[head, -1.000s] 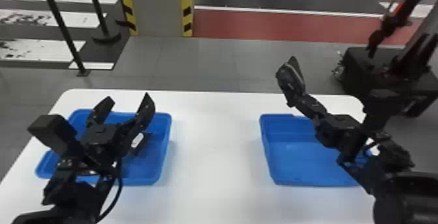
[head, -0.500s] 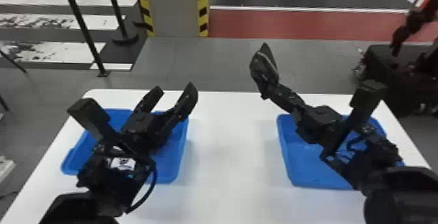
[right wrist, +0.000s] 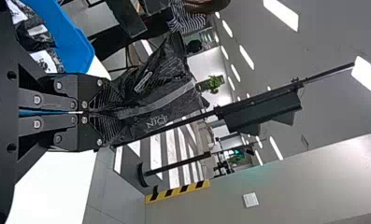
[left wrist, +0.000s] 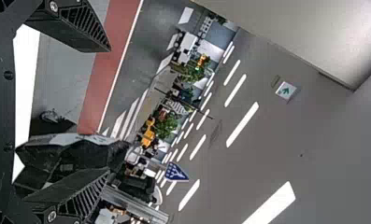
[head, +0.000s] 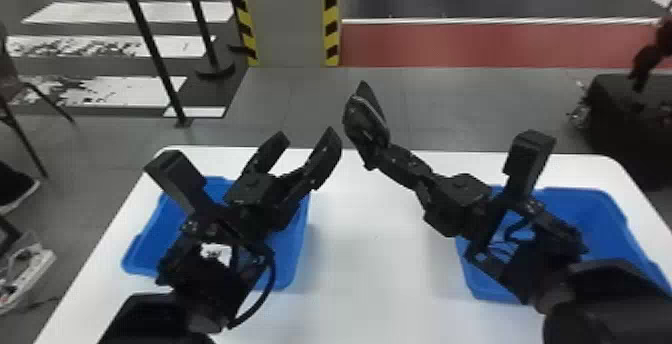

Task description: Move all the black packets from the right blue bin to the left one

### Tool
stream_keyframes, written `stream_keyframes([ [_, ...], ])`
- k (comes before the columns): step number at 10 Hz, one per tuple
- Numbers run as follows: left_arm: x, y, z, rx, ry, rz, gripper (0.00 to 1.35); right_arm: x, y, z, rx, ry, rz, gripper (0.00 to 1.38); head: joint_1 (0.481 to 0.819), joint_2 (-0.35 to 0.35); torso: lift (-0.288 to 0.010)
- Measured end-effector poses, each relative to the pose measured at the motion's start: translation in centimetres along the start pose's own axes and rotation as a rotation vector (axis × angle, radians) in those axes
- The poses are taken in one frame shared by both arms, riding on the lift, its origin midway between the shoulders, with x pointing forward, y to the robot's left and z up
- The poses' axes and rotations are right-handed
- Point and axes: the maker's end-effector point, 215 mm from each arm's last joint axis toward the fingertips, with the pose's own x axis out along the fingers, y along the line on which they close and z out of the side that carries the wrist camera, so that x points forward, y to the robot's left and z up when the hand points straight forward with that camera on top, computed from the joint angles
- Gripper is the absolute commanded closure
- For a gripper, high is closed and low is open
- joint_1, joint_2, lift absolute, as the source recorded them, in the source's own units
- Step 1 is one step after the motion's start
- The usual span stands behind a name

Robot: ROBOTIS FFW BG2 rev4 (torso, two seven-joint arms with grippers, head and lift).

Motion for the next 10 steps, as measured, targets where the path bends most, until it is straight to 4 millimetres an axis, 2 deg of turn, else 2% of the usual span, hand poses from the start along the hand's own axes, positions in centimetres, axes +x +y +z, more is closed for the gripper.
stream_keyframes([
  [5,0.7,-2.2,0.7,-0.004,-0.016,-0.042,0.10,2.1,3.3,-3.0,0.037,0.059,0.076,1.13,0.679,0.123,-0.110],
  [8,0.9,-2.3,0.2,0.003,-0.001,-0.033,0.10,3.3,5.3,-2.3,0.043,0.045,0.121,1.13,0.673,0.139,-0.110],
  [9,0.8,-2.0,0.1,0.010,0.001,-0.021,0.32,3.7,6.4,-2.6,0.054,0.046,0.142,1.13,0.675,0.154,-0.110],
  [10,0.7,-1.6,-0.2,0.015,0.011,-0.008,1.03,3.9,7.1,-2.9,0.062,0.052,0.157,1.13,0.677,0.161,-0.110],
])
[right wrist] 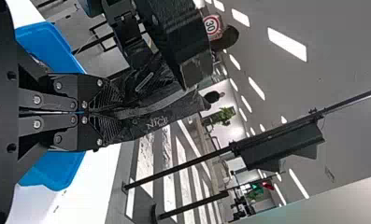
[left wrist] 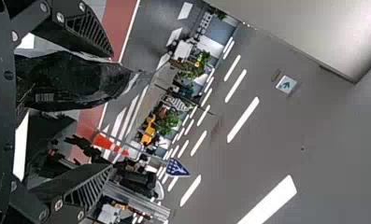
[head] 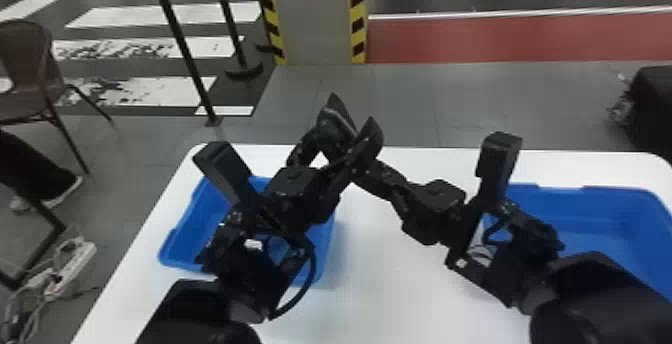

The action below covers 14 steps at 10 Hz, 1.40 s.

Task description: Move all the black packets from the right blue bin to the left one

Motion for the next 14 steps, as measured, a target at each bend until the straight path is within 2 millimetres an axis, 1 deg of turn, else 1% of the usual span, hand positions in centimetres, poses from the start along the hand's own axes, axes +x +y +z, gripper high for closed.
stream_keyframes([
  [1,-0.1,0.6,0.2,0.007,-0.009,0.023,1.20,0.2,0.3,-0.1,0.002,0.002,0.007,1.13,0.680,0.173,-0.110],
  [3,-0.4,1.0,1.1,0.011,-0.045,0.045,1.22,0.3,0.3,0.3,-0.001,-0.008,0.010,1.13,0.673,0.184,-0.110],
  [7,-0.4,0.9,1.2,0.005,-0.052,0.043,1.22,0.5,0.1,1.1,-0.009,-0.029,0.010,1.13,0.665,0.182,-0.110],
  [8,-0.5,1.0,1.3,0.005,-0.053,0.045,1.22,0.5,0.0,1.3,-0.008,-0.036,0.010,1.03,0.662,0.182,-0.110],
  [9,-0.5,1.3,1.7,0.010,-0.063,0.055,1.22,0.5,-0.2,1.3,-0.003,-0.047,0.009,0.62,0.659,0.185,-0.110],
  [10,-0.7,2.3,2.2,0.016,-0.084,0.089,1.22,0.2,-0.4,1.4,0.001,-0.063,0.006,0.19,0.657,0.188,-0.110],
  [11,-1.3,4.6,2.6,0.030,-0.125,0.160,1.22,-0.7,-1.1,1.4,0.002,-0.076,-0.009,0.05,0.657,0.197,-0.110],
  [12,-2.4,7.7,3.1,0.075,-0.168,0.243,1.22,-2.0,-2.4,1.2,0.004,-0.082,-0.041,0.11,0.664,0.212,-0.110],
  [13,-3.8,10.6,3.5,0.130,-0.207,0.322,1.22,-3.3,-4.0,1.4,-0.009,-0.085,-0.074,0.12,0.671,0.225,-0.110],
  [14,-4.9,12.6,3.4,0.190,-0.222,0.377,1.22,-4.4,-5.3,2.0,-0.031,-0.087,-0.102,0.12,0.673,0.228,-0.110],
])
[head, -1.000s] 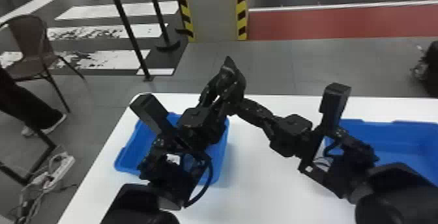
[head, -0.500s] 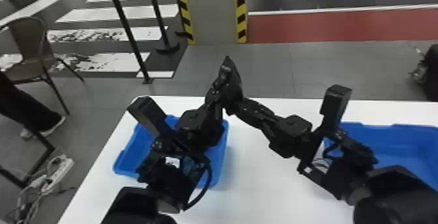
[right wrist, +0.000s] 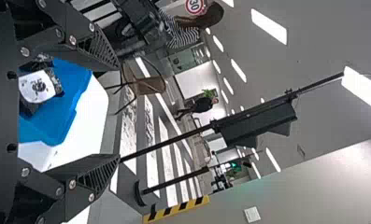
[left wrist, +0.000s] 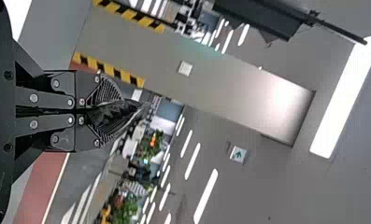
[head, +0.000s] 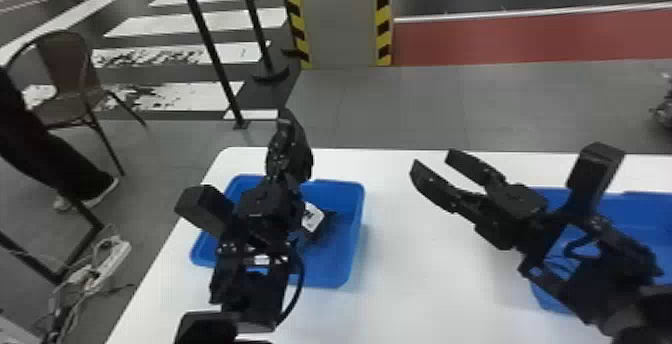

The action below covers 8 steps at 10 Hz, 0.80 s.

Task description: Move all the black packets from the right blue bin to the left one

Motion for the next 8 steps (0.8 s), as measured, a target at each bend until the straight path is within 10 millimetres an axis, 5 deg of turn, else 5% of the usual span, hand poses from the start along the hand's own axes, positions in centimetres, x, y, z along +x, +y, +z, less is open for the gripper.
stream_keyframes([
  [2,-0.4,3.1,-4.1,0.091,0.061,0.045,1.21,-1.5,-2.5,1.2,-0.036,0.005,-0.048,0.12,0.695,0.214,-0.110],
  [5,-0.7,4.5,-7.6,0.140,0.113,0.064,0.22,-2.9,-5.5,3.2,-0.080,-0.010,-0.109,0.12,0.695,0.178,-0.110],
  [6,-0.7,4.7,-7.5,0.136,0.103,0.067,0.02,-3.3,-6.2,3.6,-0.085,-0.016,-0.122,0.12,0.695,0.170,-0.110],
  [8,-0.5,4.3,-6.0,0.136,0.051,0.058,0.05,-4.1,-6.9,4.8,-0.105,-0.036,-0.142,0.12,0.695,0.161,-0.110],
])
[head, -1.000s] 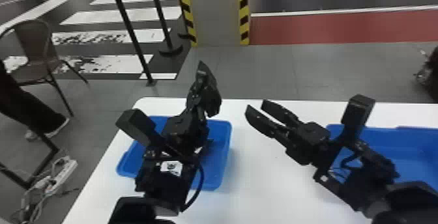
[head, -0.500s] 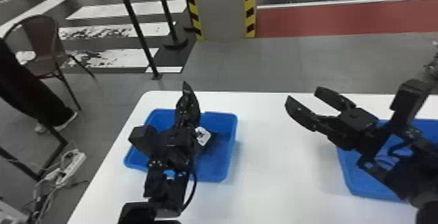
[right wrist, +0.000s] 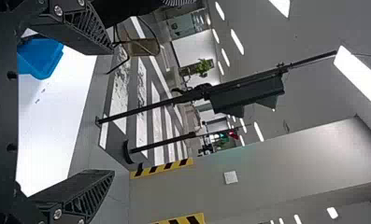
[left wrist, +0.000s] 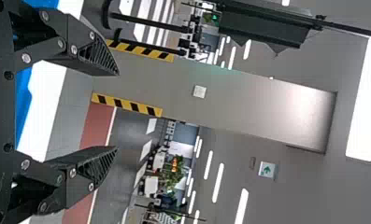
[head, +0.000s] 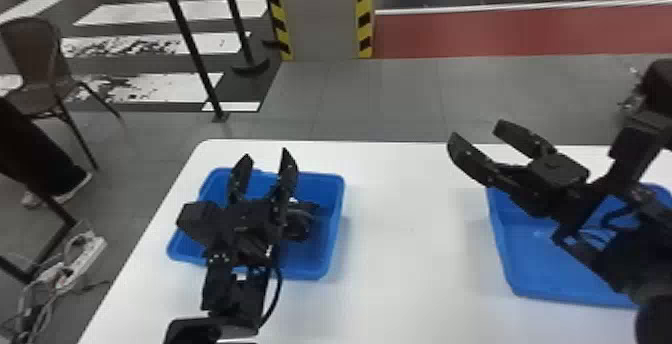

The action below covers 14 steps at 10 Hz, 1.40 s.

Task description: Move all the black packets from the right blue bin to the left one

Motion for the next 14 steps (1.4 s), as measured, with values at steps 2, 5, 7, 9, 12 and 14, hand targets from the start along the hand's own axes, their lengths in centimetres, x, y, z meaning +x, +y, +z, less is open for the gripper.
stream_keyframes([
  [2,0.3,-1.6,4.2,0.036,-0.134,-0.043,0.05,-1.3,-1.7,1.9,-0.056,-0.044,-0.048,0.12,0.663,0.127,-0.110],
  [5,-2.0,-5.5,10.4,0.044,-0.360,-0.120,0.08,-7.5,-4.1,6.7,-0.231,-0.172,-0.244,0.12,0.627,0.035,-0.110],
  [7,-3.5,-5.9,10.5,0.074,-0.372,-0.127,0.08,-10.9,-2.9,7.6,-0.267,-0.231,-0.307,0.13,0.635,0.015,-0.110],
  [9,-4.1,-4.8,7.3,0.142,-0.186,-0.110,0.08,-12.9,-2.9,5.7,-0.251,-0.198,-0.344,0.13,0.687,0.006,-0.110],
  [12,-5.9,-2.9,4.9,0.167,-0.009,-0.076,0.08,-14.0,-3.7,1.9,-0.221,-0.122,-0.367,0.13,0.695,0.014,-0.110],
  [14,-7.5,-1.6,4.5,0.187,0.000,-0.057,0.08,-14.7,-4.2,0.2,-0.209,-0.086,-0.382,0.13,0.695,0.027,-0.110],
])
